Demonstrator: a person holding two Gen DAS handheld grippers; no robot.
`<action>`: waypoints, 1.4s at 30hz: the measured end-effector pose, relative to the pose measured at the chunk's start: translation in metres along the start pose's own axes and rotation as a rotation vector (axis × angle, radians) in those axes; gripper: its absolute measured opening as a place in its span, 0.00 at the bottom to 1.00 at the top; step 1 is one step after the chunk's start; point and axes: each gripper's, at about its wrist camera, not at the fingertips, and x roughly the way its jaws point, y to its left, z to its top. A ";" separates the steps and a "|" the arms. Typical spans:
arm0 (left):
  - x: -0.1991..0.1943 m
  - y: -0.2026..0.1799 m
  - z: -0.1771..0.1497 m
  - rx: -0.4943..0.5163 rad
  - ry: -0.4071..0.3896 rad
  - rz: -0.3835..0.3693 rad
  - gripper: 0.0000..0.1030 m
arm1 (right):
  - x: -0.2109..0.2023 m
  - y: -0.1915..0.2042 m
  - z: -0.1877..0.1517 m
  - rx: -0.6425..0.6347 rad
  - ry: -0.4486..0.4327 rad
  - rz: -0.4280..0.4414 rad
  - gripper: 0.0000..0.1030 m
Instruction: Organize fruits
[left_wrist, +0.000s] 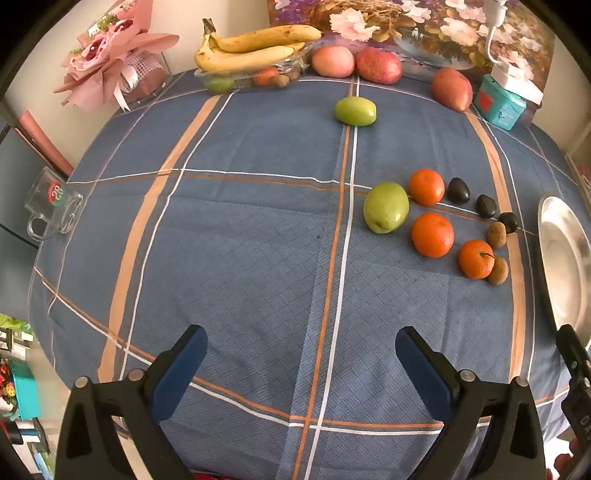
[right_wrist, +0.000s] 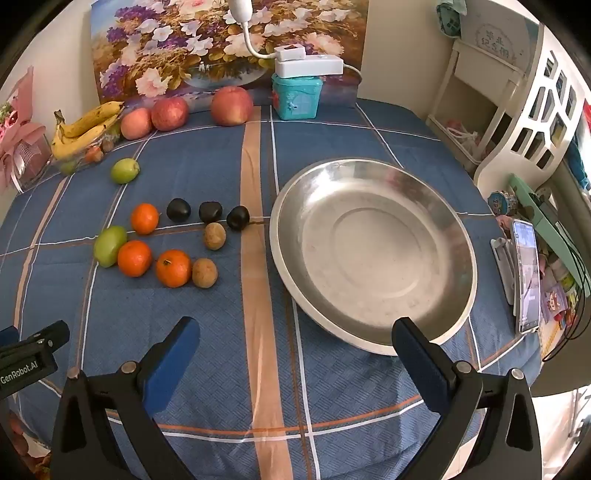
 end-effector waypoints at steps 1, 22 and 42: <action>0.000 0.000 0.000 -0.001 0.000 0.000 1.00 | 0.000 0.000 0.000 0.003 0.000 0.001 1.00; 0.000 0.000 0.000 0.002 0.000 0.000 1.00 | -0.001 0.000 0.000 0.001 -0.009 0.016 1.00; -0.001 -0.001 -0.002 0.009 0.000 0.004 1.00 | 0.000 0.001 0.000 0.006 -0.009 0.014 1.00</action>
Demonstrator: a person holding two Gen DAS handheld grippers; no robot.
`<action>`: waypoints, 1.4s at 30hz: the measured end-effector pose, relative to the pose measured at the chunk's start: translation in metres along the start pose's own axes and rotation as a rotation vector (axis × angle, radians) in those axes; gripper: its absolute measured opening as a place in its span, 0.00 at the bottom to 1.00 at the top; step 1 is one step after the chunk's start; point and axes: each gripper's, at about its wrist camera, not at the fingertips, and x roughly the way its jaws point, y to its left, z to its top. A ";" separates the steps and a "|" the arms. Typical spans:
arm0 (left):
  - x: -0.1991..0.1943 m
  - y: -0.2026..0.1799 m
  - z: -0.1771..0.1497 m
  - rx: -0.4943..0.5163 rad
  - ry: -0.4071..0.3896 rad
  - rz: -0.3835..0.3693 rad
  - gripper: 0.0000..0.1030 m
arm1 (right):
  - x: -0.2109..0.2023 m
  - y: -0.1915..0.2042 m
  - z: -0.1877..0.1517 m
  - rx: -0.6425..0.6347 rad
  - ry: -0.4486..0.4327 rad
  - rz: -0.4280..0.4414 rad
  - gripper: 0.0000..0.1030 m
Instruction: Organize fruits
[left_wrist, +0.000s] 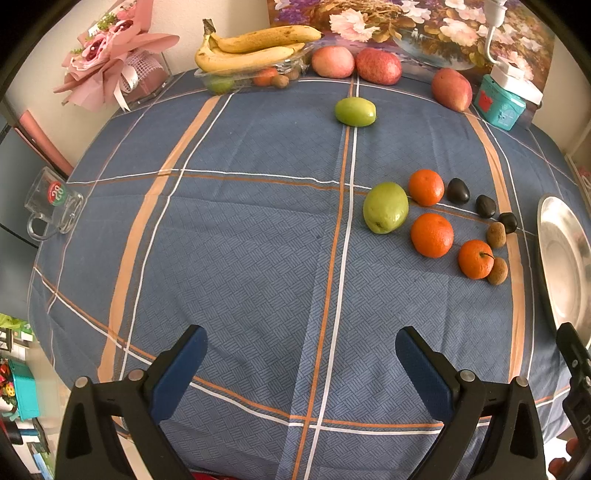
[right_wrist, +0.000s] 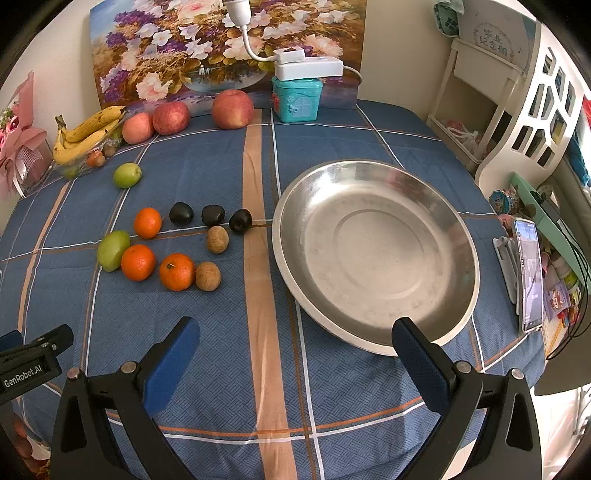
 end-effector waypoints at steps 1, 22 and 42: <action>0.000 0.000 0.000 -0.001 -0.001 -0.002 1.00 | 0.000 0.000 0.000 0.001 0.000 0.000 1.00; 0.002 -0.002 0.057 -0.098 -0.050 -0.136 1.00 | 0.008 0.022 0.035 0.028 -0.041 0.157 1.00; 0.054 -0.014 0.119 -0.163 0.020 -0.244 1.00 | 0.073 0.029 0.089 0.107 0.071 0.181 0.86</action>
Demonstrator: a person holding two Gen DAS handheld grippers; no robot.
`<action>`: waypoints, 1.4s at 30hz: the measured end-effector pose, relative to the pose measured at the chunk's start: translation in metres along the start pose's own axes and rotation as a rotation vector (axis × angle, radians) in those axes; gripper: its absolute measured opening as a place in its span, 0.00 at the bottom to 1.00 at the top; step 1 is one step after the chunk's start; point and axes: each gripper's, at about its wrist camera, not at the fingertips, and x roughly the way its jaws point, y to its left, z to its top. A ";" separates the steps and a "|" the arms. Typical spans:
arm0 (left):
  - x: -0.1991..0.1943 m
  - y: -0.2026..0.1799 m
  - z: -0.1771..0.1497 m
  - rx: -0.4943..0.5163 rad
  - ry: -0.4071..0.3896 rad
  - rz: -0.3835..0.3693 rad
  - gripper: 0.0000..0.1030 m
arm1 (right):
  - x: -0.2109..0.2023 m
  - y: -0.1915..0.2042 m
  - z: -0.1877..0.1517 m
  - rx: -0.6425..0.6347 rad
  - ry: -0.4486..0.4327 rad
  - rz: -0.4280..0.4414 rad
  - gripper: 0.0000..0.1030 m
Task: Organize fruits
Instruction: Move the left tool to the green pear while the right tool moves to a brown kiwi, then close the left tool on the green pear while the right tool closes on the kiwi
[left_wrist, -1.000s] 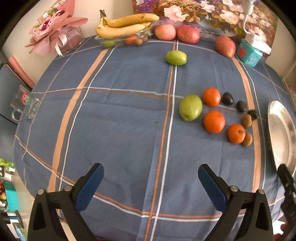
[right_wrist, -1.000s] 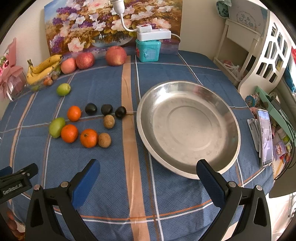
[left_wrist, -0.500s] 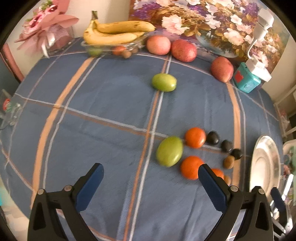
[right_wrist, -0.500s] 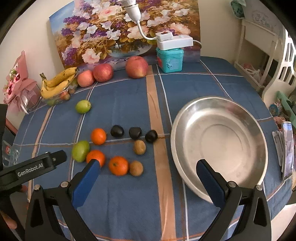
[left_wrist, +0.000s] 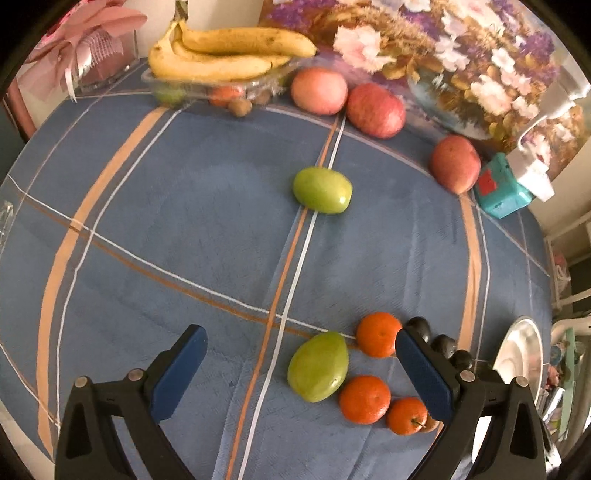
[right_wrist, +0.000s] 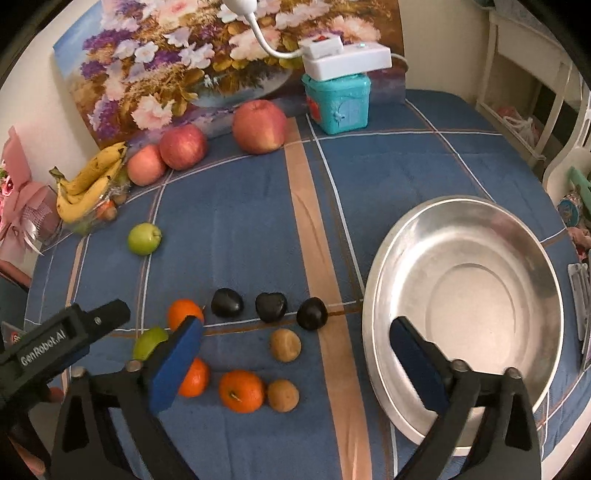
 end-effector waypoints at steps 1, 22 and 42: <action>0.002 0.000 -0.002 0.008 0.011 0.001 1.00 | 0.001 0.001 -0.001 -0.005 0.006 -0.001 0.83; 0.032 0.010 -0.027 -0.046 0.159 -0.079 0.73 | 0.039 -0.007 -0.024 0.035 0.095 0.009 0.49; 0.008 0.049 -0.024 -0.147 0.125 -0.127 0.44 | 0.034 -0.010 -0.020 0.067 0.045 0.053 0.23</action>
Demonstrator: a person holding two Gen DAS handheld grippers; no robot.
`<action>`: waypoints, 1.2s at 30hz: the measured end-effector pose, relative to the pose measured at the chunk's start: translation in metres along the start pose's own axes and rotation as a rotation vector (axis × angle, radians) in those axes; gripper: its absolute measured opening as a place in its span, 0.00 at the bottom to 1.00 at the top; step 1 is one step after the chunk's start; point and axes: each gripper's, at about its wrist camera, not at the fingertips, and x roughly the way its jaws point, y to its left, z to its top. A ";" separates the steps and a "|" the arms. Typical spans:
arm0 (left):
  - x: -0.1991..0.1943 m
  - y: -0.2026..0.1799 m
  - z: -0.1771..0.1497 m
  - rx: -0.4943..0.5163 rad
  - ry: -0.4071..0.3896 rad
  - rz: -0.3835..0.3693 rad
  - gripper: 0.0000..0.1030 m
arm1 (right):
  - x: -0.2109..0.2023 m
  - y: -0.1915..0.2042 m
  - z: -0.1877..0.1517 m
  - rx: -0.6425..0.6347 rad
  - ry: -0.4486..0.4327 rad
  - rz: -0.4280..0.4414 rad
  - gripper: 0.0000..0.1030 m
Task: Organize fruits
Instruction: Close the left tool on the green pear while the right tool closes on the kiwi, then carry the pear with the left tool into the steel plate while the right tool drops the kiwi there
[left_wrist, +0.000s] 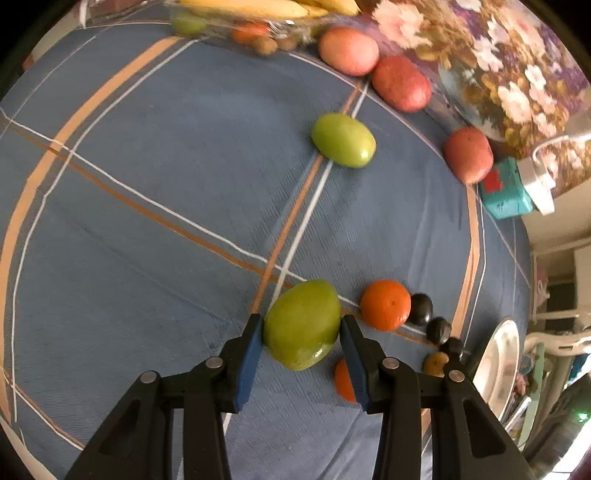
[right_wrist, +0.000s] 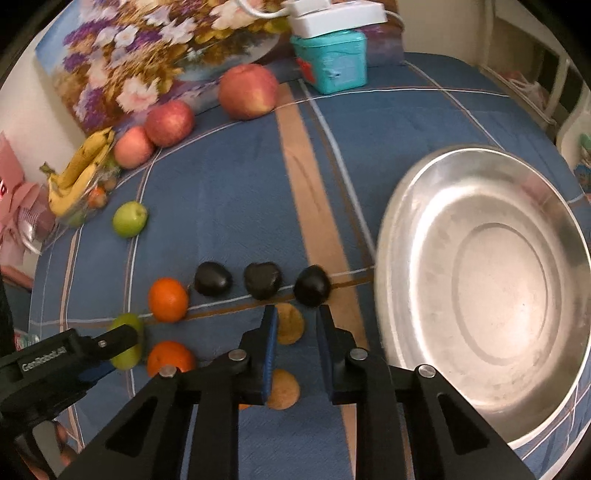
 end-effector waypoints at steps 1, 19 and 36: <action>-0.002 0.001 0.000 -0.005 -0.003 -0.002 0.44 | 0.000 0.000 0.000 0.003 -0.003 0.000 0.26; 0.000 0.004 0.004 -0.037 0.010 -0.017 0.44 | 0.023 0.013 -0.001 -0.029 0.032 0.020 0.27; -0.006 -0.003 0.009 -0.035 -0.024 -0.015 0.44 | -0.029 0.043 0.017 -0.064 -0.106 0.018 0.24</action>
